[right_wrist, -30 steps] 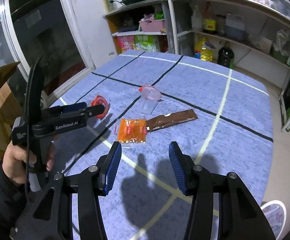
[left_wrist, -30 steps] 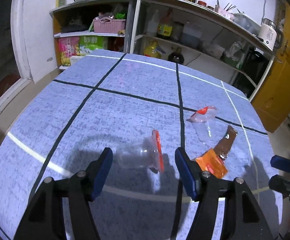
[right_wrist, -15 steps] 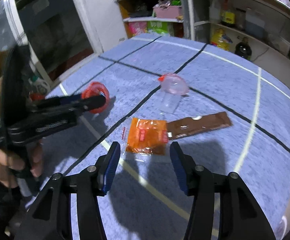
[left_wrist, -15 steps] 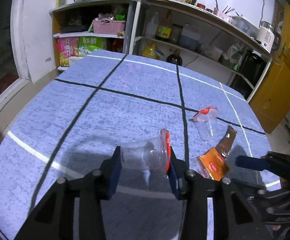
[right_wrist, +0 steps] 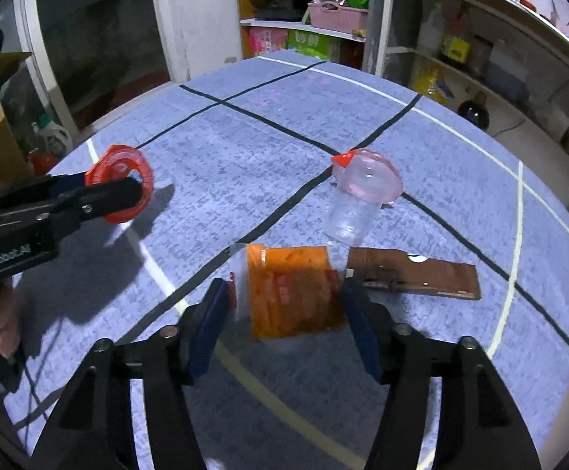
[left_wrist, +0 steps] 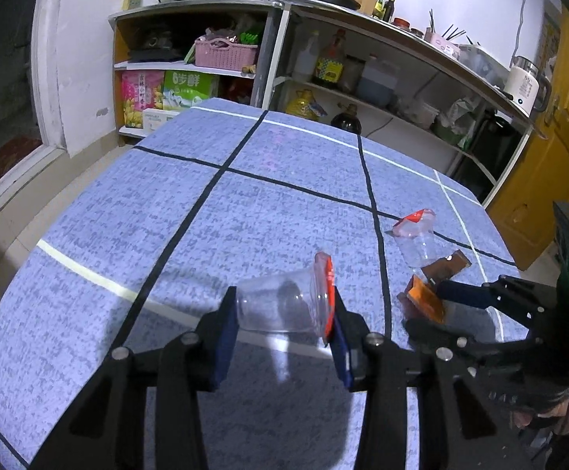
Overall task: Collect trash
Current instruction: 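Grasp the orange packet with the right tool and lift it, then carry cup and orange packet over the bin and open both tools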
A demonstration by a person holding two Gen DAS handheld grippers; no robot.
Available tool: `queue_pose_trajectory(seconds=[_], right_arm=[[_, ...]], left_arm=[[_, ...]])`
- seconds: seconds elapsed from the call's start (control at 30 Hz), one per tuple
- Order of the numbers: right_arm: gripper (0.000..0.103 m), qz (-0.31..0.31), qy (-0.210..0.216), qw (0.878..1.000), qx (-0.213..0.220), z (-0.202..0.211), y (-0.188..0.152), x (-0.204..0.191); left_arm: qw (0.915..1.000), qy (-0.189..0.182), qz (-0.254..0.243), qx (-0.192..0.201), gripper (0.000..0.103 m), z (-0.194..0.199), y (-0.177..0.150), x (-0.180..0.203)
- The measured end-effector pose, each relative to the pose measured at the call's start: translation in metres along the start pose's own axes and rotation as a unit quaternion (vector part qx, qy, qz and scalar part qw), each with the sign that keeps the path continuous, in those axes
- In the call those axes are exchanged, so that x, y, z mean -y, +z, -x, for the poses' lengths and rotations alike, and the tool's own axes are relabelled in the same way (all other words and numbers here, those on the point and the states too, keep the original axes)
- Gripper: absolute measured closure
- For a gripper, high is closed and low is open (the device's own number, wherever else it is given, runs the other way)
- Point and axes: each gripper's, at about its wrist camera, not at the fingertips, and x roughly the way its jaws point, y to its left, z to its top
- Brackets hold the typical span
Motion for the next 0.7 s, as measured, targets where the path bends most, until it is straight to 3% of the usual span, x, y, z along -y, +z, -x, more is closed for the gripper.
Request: queue_pose_trajectory(seconds=[0.07,0.17,0.43,0.7], right_arm=[[0.084,-0.011,-0.007,1.0,0.001,0.003,-0.001,0.005],[0.094,-0.036,0.006,0.999,-0.002,0.006,-0.003,0.018],[0.097,-0.059,0.035,0.997,0.019,0.038,-0.023,0.026],[0.097,-0.089,0.034,0.993,0.063,0.109,-0.068,0.049]], left_arm=[[1.0,-0.002,-0.003,0.0,0.059,0.001,-0.001,0.002],[1.0,-0.004,-0.008,-0.001,0.059,0.0,-0.002,0.006],[0.9993,-0.021,-0.03,0.004,0.059,0.012,-0.006,0.034],[0.9948,-0.076,-0.065,0.018,0.059,0.038,-0.016,0.099]])
